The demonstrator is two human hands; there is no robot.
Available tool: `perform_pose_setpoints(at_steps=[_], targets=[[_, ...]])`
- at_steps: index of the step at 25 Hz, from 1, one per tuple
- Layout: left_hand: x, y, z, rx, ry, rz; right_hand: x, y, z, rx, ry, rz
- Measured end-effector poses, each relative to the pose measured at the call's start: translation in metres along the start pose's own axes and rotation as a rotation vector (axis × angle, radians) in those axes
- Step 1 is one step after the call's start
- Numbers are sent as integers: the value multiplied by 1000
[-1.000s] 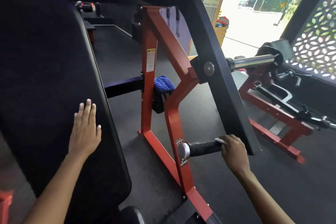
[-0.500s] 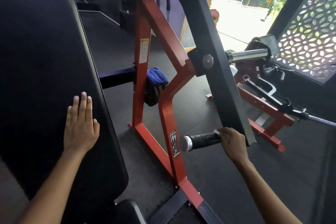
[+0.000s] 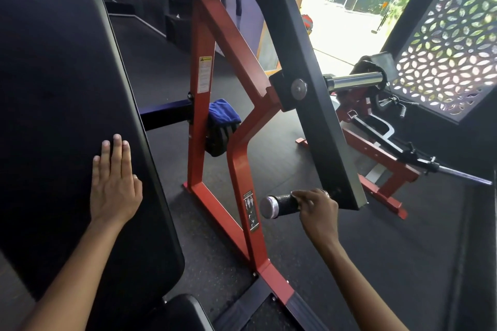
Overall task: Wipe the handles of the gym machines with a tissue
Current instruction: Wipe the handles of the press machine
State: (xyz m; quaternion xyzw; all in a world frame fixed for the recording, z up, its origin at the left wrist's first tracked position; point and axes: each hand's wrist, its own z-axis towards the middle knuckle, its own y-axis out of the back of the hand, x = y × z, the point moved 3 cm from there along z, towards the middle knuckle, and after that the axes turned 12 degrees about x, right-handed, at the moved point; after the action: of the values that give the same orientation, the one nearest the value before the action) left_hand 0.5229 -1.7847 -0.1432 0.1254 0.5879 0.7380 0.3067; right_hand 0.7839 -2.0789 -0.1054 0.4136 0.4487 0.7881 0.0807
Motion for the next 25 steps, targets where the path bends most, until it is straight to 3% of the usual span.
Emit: perform_pose_setpoints(at_steps=[7,13,25], targets=[[-1,0,0,-24,-25,10,34,-11,-22,7,133,76],[2,-1,-1,-36,-25,30,24,-13,-19,18,289,-121],[5,-1,0,-42,-19,31,-49,-1,40,114,97,-332]])
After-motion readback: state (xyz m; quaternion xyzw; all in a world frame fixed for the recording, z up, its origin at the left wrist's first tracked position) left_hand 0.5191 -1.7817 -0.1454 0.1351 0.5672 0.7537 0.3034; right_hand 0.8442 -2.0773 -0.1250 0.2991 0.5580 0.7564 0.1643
